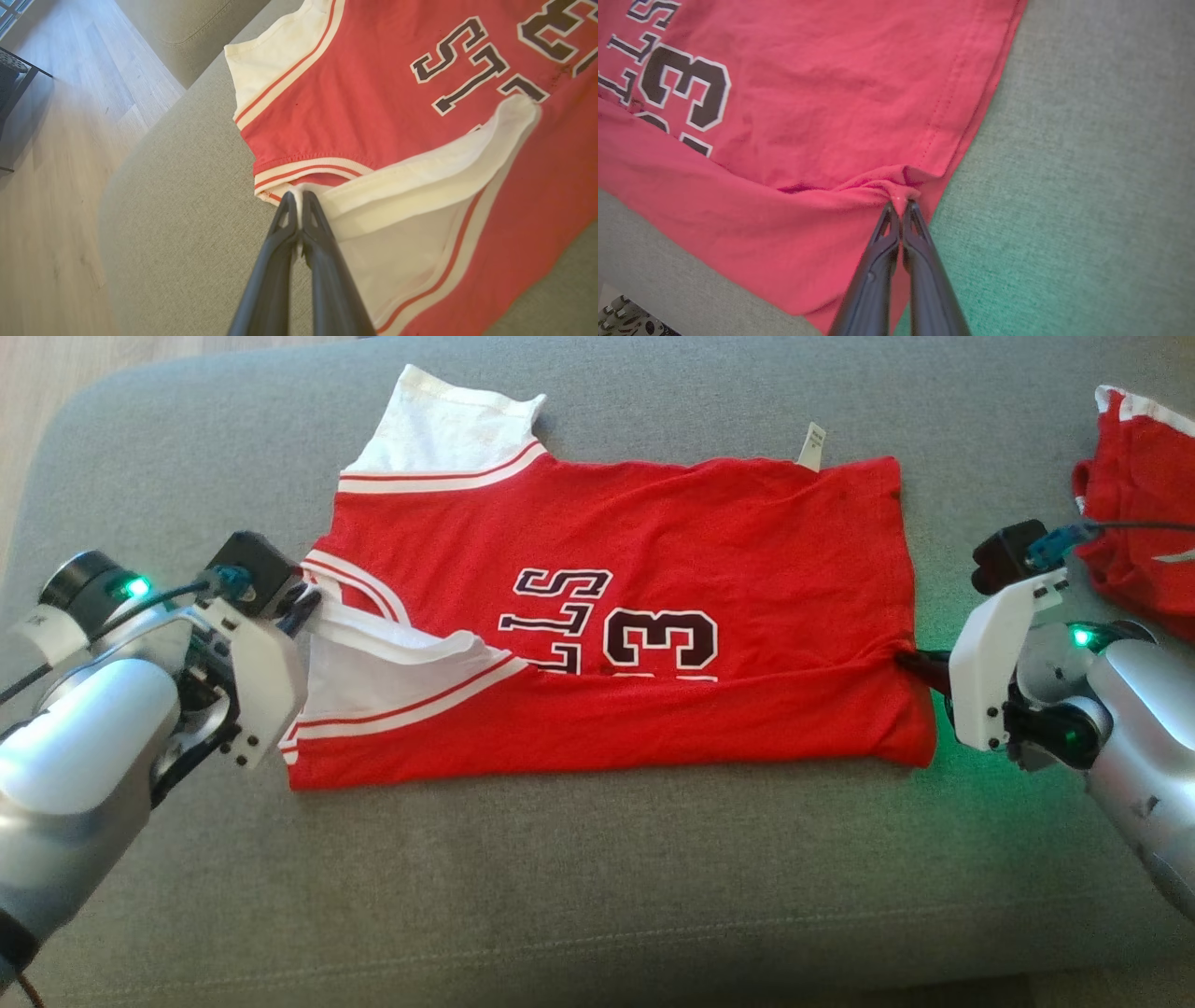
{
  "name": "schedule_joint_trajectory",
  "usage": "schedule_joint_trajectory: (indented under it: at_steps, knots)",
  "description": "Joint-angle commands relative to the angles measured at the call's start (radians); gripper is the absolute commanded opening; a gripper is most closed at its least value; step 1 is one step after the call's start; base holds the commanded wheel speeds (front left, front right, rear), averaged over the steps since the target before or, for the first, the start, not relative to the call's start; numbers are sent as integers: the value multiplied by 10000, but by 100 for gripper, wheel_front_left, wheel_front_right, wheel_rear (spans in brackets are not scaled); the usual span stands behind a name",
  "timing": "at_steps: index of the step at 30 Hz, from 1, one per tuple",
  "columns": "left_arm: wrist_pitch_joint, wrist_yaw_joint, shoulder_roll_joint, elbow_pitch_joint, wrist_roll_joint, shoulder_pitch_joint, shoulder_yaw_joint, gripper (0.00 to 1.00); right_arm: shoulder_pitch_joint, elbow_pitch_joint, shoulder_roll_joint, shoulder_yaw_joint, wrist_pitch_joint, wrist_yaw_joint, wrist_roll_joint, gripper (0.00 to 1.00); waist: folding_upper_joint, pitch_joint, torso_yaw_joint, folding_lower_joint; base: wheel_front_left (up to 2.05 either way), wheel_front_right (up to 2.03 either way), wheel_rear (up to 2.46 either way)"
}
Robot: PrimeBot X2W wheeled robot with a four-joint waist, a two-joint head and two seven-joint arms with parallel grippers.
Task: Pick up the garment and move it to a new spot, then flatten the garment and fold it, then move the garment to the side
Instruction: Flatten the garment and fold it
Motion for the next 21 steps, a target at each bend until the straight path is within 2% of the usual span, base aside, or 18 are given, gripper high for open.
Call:
schedule_joint_trajectory:
  at_steps: [1, 2, 3, 6, 12, 16, 21]
  knots:
    - [-125, 155, 200, 181, 38, -674, 481, 89, -228, 73, -20, -88, -246, -4, -22, 23, 0, 10, 3, -1, 0, 0, 0]
    - [-125, 155, 200, 181, 38, -674, 481, 89, -228, 73, -20, -88, -246, -4, -22, 23, 0, 10, 3, -1, 0, 0, 0]
    - [-87, 189, 122, 312, 59, -668, 440, 100, -255, 186, 29, -155, -382, -4, -12, 100, 0, 16, 11, -1, 0, 0, 0]
    - [-302, 531, -125, 605, 14, -690, 576, 100, -283, 471, 181, -356, -701, -4, 113, 100, 0, 16, 59, -1, 0, 0, 0]
    - [-1355, 1970, -517, 1181, -132, -655, 1274, 100, -227, 948, 206, -591, -1467, -4, 50, 100, 0, -189, 159, -1, 0, 0, 0]
    - [-2042, 2608, -736, 1269, -376, -453, 1695, 100, 11, 815, 177, -1106, -2544, -4, 367, 100, 0, -438, 249, -1, 0, 0, 0]
    - [-3076, 3511, -854, 767, -834, 36, 2529, 100, 298, 519, -54, -1481, -4400, -4, 9, 100, 0, -730, 246, -1, 0, 0, 0]
